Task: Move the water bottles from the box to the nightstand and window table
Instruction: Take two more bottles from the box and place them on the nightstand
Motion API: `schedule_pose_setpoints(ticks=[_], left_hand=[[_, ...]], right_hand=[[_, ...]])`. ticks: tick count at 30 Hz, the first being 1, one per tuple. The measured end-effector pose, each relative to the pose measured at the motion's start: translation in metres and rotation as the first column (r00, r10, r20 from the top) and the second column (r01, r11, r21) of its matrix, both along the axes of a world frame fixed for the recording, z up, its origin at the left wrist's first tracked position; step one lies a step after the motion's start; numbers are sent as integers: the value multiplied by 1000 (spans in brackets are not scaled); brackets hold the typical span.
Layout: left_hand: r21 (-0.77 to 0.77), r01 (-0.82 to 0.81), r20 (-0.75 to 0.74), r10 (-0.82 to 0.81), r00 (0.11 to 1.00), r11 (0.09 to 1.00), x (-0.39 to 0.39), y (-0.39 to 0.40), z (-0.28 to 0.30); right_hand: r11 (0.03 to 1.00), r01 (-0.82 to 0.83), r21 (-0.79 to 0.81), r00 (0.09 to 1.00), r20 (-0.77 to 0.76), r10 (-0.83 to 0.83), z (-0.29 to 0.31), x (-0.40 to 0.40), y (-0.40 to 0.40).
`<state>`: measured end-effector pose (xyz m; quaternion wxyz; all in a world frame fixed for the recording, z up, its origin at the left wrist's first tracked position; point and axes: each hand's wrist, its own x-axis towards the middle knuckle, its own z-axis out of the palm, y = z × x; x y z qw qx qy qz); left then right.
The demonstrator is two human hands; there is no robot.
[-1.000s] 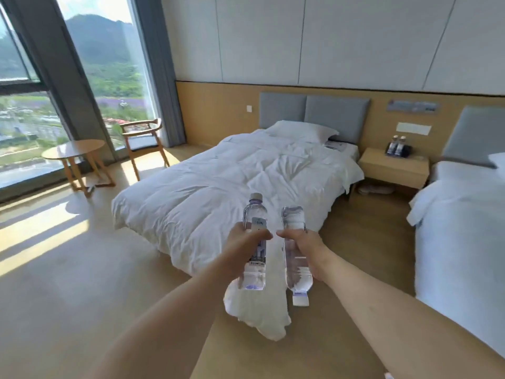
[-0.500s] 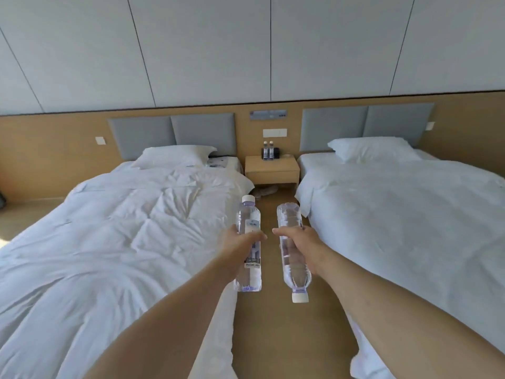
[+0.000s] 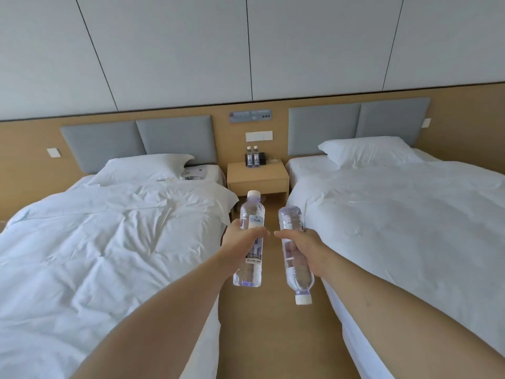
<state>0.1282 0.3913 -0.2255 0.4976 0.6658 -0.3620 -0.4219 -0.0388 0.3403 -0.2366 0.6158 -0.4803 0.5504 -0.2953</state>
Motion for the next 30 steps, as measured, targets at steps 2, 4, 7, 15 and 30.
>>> schedule_pose_setpoints(ticks=[2, 4, 7, 15, 30], left_hand=[[10, -20, 5, 20, 1000, 1000, 7, -43, 7], [14, -29, 0, 29, 1000, 999, 15, -85, 14], [16, -29, -3, 30, 1000, 999, 27, -142, 23], [20, -25, -6, 26, 1000, 999, 69, -276, 21], [50, 66, 42, -68, 997, 997, 218, -577, 34]], right_hand=[[1000, -13, 6, 1000, -2, 13, 6, 8, -46], [999, -37, 12, 999, -7, 37, 15, 16, -90], [998, -59, 7, 998, -16, 59, 26, 29, -149], [998, -48, 45, 999, -12, 48, 27, 75, -277], [999, 34, 30, 999, -36, -33, 34, 212, -555]])
